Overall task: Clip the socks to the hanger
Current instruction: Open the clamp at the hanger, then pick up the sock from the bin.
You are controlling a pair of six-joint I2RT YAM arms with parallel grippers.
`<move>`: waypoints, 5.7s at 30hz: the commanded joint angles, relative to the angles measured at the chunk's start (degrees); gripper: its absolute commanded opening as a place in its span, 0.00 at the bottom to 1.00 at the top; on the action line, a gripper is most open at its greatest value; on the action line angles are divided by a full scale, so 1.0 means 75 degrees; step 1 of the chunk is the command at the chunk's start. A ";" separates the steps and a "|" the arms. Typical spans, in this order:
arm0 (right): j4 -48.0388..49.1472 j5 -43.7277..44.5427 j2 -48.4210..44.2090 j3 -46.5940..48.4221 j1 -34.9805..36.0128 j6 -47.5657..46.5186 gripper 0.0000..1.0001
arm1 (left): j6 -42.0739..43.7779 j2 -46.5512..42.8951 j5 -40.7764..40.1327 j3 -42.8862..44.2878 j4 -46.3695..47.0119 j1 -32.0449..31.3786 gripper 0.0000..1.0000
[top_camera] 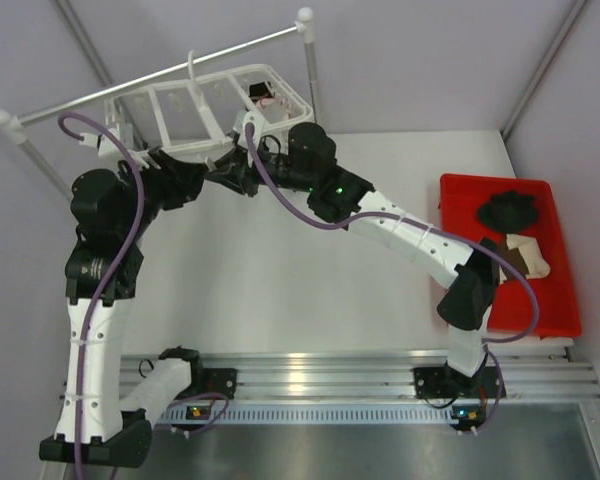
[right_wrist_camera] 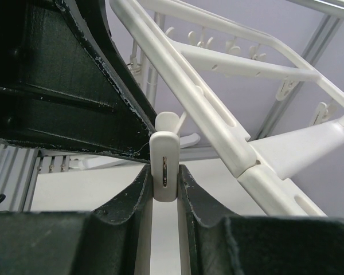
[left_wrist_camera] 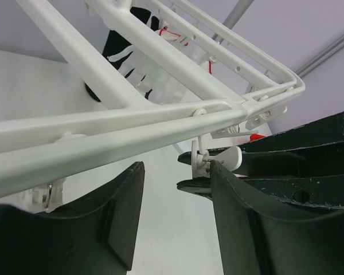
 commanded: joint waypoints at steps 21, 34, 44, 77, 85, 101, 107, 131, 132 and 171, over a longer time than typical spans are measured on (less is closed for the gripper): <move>0.0235 -0.0438 0.0007 0.0466 -0.0162 0.0532 0.00 | -0.0447 -0.0301 0.0999 -0.0160 0.1052 -0.0016 0.66; -0.0128 -0.0228 -0.0016 0.0466 0.0048 -0.0241 0.00 | -0.0494 0.0155 0.0600 0.0063 0.1650 -0.0016 0.59; -0.0293 -0.0111 0.0136 0.0805 0.0060 -0.0277 0.00 | -0.0037 0.0238 0.0670 0.0156 0.1428 -0.0028 0.57; -0.0632 -0.0099 -0.0800 -0.0399 -0.0244 -0.0288 0.67 | -0.0329 0.0367 0.0494 0.0121 0.1134 -0.0028 0.00; -0.2014 -0.0309 -0.2885 -0.3208 -0.1413 -0.0277 0.95 | -0.0493 0.0250 0.0448 -0.0253 0.1415 -0.0028 0.00; -1.0038 -0.1894 -0.4987 -0.5054 -0.9369 -0.8722 0.77 | -0.0494 0.0133 0.0565 -0.0558 0.1556 -0.0039 0.00; -1.1449 -0.1248 -0.3241 -0.4832 -1.1915 -1.2939 0.56 | -0.0494 0.0097 0.0635 -0.0570 0.1556 -0.0039 0.00; -0.6481 -0.0614 -0.1071 -0.6319 -1.1343 -1.2301 0.40 | -0.0459 0.0203 0.0530 -0.0687 0.1603 -0.0039 0.00; -0.6434 -0.0614 -0.1013 -0.6366 -1.1319 -1.2277 0.39 | -0.0458 0.0203 0.0518 -0.0687 0.1592 -0.0039 0.00; -0.5356 -0.0662 -0.1703 -0.6237 -1.0334 -0.7012 0.37 | -0.0458 0.0285 0.0577 -0.0758 0.1580 -0.0039 0.00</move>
